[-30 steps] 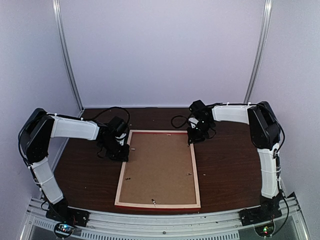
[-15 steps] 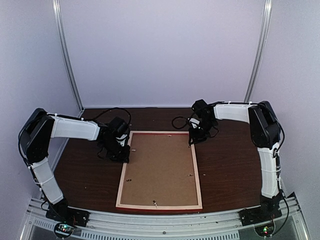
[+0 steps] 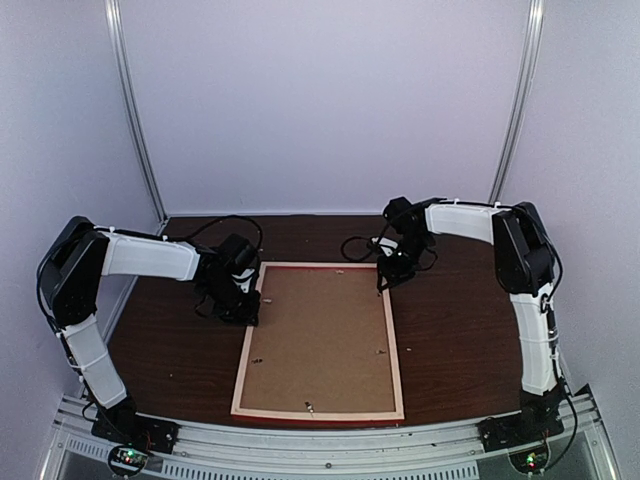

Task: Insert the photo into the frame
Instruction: Press the fastener onto the backboard.

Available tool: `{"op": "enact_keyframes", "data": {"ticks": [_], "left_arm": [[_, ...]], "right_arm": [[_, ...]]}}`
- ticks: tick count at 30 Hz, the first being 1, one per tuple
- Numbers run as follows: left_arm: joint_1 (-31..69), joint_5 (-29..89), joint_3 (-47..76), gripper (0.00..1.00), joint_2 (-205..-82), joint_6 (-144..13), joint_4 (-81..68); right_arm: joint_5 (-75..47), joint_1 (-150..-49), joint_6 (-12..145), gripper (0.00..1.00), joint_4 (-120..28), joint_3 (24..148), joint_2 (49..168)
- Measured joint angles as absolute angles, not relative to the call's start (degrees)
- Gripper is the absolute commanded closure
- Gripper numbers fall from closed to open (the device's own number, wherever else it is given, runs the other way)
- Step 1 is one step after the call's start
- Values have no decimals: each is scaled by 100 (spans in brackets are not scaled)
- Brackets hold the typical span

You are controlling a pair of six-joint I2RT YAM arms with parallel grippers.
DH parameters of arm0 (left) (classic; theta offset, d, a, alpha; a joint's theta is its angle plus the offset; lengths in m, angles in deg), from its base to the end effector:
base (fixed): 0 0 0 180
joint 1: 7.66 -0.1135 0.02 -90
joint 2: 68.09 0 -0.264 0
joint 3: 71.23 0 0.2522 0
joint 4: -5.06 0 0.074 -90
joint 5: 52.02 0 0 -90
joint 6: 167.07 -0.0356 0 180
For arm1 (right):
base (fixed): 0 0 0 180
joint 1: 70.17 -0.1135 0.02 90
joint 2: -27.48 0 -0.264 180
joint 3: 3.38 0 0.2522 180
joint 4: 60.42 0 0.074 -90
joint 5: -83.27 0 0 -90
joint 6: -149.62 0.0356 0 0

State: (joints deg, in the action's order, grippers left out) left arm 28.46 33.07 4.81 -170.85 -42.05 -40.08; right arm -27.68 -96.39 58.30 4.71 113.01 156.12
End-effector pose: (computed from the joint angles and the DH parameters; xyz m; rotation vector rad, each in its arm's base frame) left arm 0.2710 -0.2015 0.1536 0.0479 2.9102 -0.3718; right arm 0.4023 0.2123 0.1615 -0.7599 2.8478 0.6023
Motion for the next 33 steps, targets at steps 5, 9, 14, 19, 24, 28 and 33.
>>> {"op": "enact_keyframes", "data": {"ticks": [5, 9, 14, 19, 24, 28, 33], "left_arm": [[2846, 3307, 488, 76, -17087, -4205, -4012], [2846, 3307, 490, 76, -17087, -4205, -4012], [2848, 3283, 499, 76, -17089, -4207, -4010], [2857, 3283, 516, 76, -17093, -4207, -4010], [2857, 3283, 523, 76, -17098, -4207, -4012], [2857, 3286, 531, 76, -17111, -4207, -4012], [2857, 3290, 568, 76, -17126, -4207, -4036]], "right_arm": [[-2777, -9608, 5508, 59, 672, 11498, 15721], [-2772, -9574, 5231, 55, 812, 11616, 15780], [-2768, -9521, 5023, 52, 1044, 11677, 15800], [-3019, -9418, 5135, 50, 1103, 11677, 15800], [-3430, -9278, 5666, 47, 913, 11677, 15800], [-3658, -9243, 6105, 46, 653, 11653, 15776], [-3579, -9243, 6481, 45, 255, 10897, 15221]]}}
